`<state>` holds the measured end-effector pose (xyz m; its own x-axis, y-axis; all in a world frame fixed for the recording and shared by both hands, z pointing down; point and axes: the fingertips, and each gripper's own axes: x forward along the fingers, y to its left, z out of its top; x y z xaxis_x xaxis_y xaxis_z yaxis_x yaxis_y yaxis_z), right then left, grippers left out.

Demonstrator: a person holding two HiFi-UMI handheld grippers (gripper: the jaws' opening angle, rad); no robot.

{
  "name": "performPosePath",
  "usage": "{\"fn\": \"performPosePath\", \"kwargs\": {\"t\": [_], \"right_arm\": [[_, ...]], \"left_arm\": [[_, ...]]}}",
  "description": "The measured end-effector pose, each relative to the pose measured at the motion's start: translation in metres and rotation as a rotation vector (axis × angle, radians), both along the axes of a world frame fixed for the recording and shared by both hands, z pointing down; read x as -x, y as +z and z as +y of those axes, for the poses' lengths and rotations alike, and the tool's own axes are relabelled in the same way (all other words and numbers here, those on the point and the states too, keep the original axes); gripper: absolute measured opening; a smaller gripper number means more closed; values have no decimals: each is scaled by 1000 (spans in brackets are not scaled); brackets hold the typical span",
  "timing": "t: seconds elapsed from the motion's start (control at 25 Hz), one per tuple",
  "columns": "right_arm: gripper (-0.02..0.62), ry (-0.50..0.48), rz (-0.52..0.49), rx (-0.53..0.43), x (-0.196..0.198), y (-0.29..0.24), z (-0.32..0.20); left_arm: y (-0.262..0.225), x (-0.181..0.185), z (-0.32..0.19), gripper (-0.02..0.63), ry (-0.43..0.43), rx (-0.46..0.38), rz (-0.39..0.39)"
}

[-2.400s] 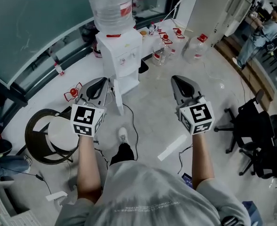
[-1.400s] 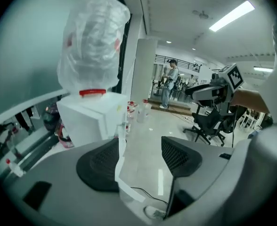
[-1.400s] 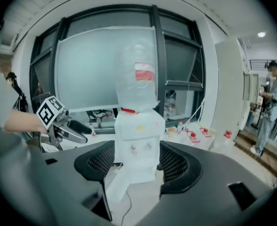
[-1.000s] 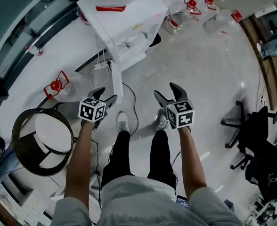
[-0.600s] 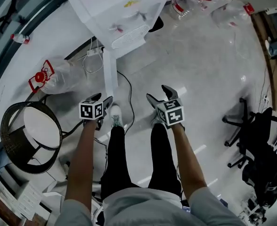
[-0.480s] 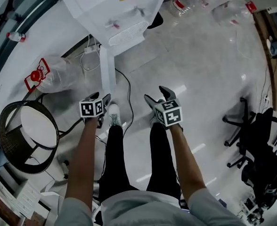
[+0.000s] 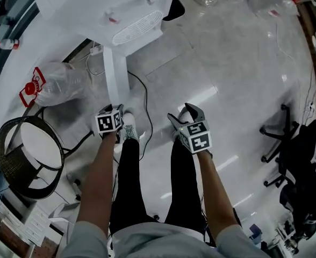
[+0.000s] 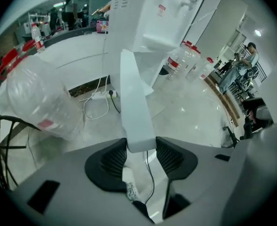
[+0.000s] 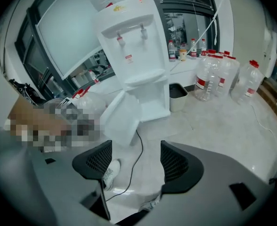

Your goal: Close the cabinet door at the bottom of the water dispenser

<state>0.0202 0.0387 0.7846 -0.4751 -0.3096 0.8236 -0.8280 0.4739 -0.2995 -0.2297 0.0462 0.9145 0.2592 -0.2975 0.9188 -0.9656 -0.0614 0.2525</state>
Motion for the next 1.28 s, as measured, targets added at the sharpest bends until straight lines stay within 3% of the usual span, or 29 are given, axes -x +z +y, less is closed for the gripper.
{"fn": "performPosePath", "kwargs": {"t": [0.28,0.48,0.72,0.84,1.08,1.28], "right_arm": [[342,85,-24,23,-40,11,-4],[341,134,-22,18,-74,15,-17],[341,180,2,15,-121,12,-34],[341,185,33,14,-139,14,-43],[341,155,64,17,-156,24,-63],[341,142,45,15,-171,28,-83]], "left_arm": [[-2,-28,-4,206,-124,7,-6],[-5,-76,-19,206,-303,10,91],[-13,-152,-58,210,-392,-11,220],[-14,-180,-82,218,-399,-20,265],[-11,-211,-128,224,-403,-37,279],[-8,-232,-159,212,-349,-58,214]]}}
